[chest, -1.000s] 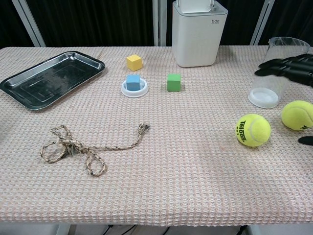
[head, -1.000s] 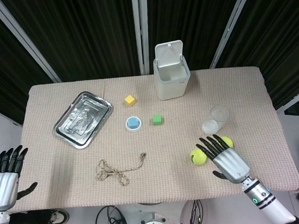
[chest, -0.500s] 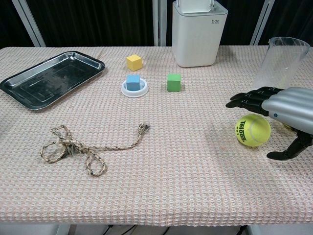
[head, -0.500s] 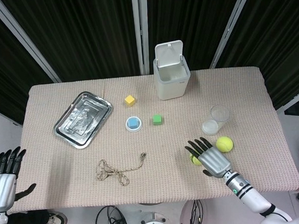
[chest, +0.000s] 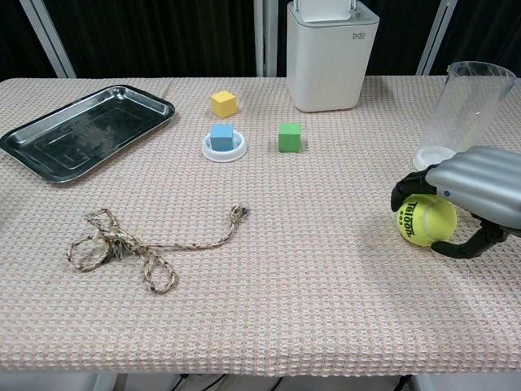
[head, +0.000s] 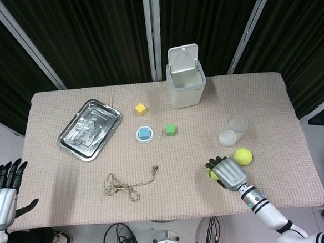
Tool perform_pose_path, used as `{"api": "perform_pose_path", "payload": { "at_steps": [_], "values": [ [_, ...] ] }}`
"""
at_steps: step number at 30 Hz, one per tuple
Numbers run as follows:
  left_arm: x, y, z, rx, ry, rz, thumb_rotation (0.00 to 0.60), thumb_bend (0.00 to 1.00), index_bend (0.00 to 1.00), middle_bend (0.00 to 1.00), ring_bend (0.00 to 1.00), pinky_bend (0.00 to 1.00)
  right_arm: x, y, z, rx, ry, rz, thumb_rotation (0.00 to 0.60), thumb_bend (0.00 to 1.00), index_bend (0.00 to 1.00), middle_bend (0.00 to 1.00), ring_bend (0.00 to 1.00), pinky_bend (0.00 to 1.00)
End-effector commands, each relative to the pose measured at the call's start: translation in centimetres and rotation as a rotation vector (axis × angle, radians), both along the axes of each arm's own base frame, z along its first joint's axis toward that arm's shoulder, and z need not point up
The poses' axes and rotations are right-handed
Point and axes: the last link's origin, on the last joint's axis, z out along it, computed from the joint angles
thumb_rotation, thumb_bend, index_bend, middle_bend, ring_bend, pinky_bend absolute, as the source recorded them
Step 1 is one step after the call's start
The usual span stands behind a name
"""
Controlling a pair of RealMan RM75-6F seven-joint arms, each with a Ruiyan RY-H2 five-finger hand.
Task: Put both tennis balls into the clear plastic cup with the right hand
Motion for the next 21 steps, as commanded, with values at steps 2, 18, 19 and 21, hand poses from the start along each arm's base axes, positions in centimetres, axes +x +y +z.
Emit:
{"api": "perform_pose_path", "payload": {
  "at_steps": [2, 18, 19, 21],
  "values": [
    [0.0, 0.0, 0.0, 0.000, -0.001, 0.002, 0.600, 0.06, 0.05, 0.00, 0.00, 0.02, 0.3, 0.1, 0.2, -0.030, -0.033, 0.023, 0.600, 0.39, 0.58, 0.50, 0.49, 0.72],
    [0.1, -0.1, 0.0, 0.000, 0.002, -0.006, 0.600, 0.06, 0.05, 0.00, 0.00, 0.02, 5.6, -3.5, 9.6, -0.377, -0.276, 0.165, 0.600, 0.43, 0.63, 0.53, 0.52, 0.74],
    [0.1, -0.1, 0.0, 0.000, 0.003, -0.005, 0.600, 0.06, 0.05, 0.00, 0.00, 0.02, 5.6, -4.0, 9.9, -0.394, -0.270, 0.155, 0.600, 0.43, 0.63, 0.53, 0.51, 0.74],
    [0.1, -0.1, 0.0, -0.001, 0.005, -0.001, 0.600, 0.06, 0.05, 0.00, 0.00, 0.02, 5.5, -5.1, 10.3, -0.416, -0.273, 0.126, 0.600, 0.43, 0.63, 0.53, 0.51, 0.74]
  ]
}}
